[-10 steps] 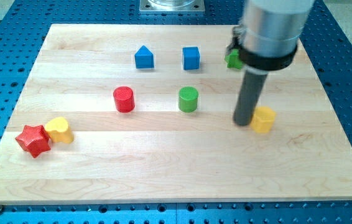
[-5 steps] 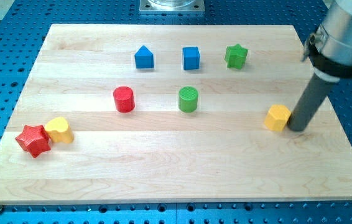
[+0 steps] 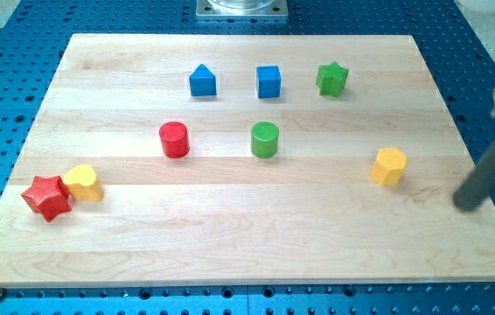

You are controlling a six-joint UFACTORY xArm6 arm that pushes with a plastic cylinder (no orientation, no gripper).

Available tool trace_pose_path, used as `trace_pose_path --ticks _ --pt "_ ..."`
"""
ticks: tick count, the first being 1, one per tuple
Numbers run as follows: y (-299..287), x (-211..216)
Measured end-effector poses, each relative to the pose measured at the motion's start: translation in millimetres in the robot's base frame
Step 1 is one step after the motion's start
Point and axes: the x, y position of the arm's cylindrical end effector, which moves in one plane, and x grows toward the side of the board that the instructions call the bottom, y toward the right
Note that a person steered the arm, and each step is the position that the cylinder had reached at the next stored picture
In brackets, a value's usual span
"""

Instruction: Push the hexagon right beside the green circle

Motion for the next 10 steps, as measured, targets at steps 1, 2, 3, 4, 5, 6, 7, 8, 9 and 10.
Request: trace_pose_path --ticks 1,2,3,4,5,6,7,8,9,10 --pt "-48 -28" --pt "-47 1" --pt "-62 11" --pt "-67 -17" --pt "-78 -69" --pt "-94 -83" --pt "-86 -39" --pt "-101 -34" --pt "-105 -71" --pt "-112 -98"
